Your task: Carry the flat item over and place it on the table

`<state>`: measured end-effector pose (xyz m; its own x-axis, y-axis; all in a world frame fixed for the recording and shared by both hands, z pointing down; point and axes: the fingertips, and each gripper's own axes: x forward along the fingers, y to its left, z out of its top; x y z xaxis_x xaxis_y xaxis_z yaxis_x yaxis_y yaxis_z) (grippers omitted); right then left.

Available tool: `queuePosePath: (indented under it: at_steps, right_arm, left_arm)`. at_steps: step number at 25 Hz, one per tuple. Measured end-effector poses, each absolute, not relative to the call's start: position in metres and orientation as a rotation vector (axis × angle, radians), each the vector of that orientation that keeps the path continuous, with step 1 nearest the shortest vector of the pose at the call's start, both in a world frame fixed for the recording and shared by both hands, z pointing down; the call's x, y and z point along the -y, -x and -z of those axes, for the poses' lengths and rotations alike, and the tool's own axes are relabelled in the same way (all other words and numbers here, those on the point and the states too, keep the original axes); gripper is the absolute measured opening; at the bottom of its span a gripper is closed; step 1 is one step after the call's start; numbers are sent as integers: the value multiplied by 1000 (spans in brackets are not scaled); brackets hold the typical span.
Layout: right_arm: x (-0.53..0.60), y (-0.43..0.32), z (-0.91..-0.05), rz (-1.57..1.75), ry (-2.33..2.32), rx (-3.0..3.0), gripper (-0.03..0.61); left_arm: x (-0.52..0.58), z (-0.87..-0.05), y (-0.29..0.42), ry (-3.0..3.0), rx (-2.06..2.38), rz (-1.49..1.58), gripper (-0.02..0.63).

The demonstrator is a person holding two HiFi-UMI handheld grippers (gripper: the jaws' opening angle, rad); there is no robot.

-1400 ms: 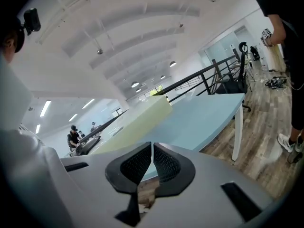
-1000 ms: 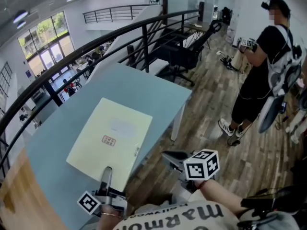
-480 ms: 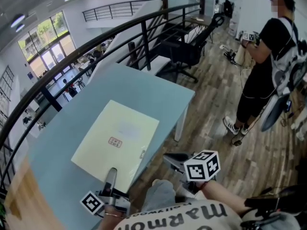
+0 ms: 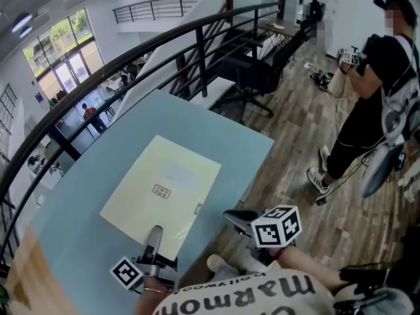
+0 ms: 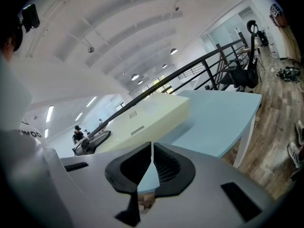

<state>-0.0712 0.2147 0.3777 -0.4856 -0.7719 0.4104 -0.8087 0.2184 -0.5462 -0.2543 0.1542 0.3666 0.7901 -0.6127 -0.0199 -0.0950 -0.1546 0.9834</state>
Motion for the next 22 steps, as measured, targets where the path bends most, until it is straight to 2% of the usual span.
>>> queuePosePath:
  at_steps: [14, 22]
  right_arm:
    - [-114, 43, -379, -1150, -1481, 2431, 43]
    - [-84, 68, -391, -1163, -1372, 2446, 41]
  left_arm:
    - [-74, -367, 215, -1688, 575, 517, 281]
    - [-65, -376, 236, -1655, 637, 563, 282]
